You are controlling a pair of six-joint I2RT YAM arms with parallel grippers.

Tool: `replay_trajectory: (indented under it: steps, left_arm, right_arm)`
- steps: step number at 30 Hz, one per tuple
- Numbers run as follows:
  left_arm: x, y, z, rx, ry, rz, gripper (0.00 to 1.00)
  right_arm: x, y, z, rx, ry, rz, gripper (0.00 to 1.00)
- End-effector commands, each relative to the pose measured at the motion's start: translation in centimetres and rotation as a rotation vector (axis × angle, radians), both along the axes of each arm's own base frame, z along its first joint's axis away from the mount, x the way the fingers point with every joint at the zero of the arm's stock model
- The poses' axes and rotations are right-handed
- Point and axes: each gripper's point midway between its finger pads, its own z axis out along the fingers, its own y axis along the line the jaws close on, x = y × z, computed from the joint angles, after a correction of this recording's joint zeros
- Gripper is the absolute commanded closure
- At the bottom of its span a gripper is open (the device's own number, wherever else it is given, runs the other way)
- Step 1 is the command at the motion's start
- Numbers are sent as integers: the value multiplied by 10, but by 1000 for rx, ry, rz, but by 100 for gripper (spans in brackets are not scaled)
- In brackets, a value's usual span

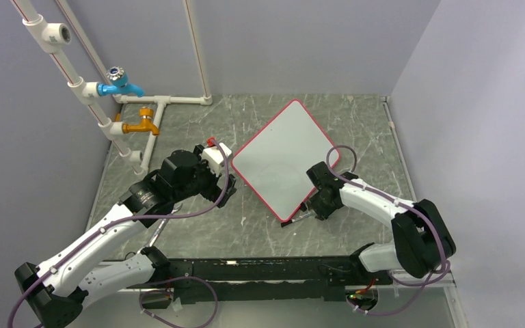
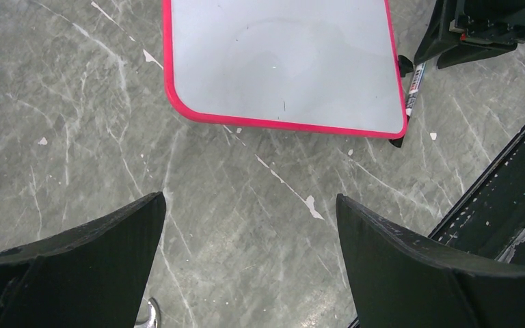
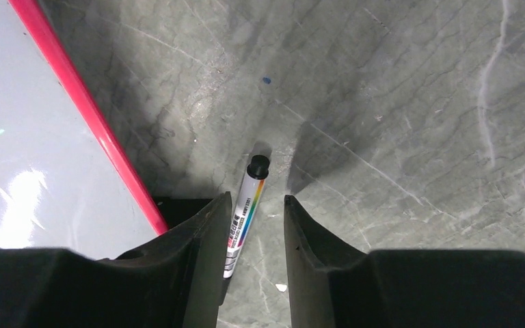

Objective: Write a sentence on the whiteboard
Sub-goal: Pick up the whiteboard marker from the center of the board.

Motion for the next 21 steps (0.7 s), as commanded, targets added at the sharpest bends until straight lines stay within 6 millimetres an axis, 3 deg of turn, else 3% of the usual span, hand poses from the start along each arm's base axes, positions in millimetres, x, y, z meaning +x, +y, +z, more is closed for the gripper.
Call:
replay_trajectory:
  steps: [1, 11, 17, 21]
  left_arm:
    - [3, -1, 22, -28, -56, 5, 1]
    - [0, -3, 20, -20, -52, -10, 1]
    - [-2, -6, 17, -14, -48, -21, 1]
    - [-3, -8, 16, -9, -45, -31, 1]
  right_arm:
    - [14, 5, 7, -14, -43, 3, 65]
    - [13, -3, -8, -81, -19, 26, 70]
    - [11, -8, -16, -122, 6, 60, 82]
    - [5, -13, -17, -139, 21, 74, 97]
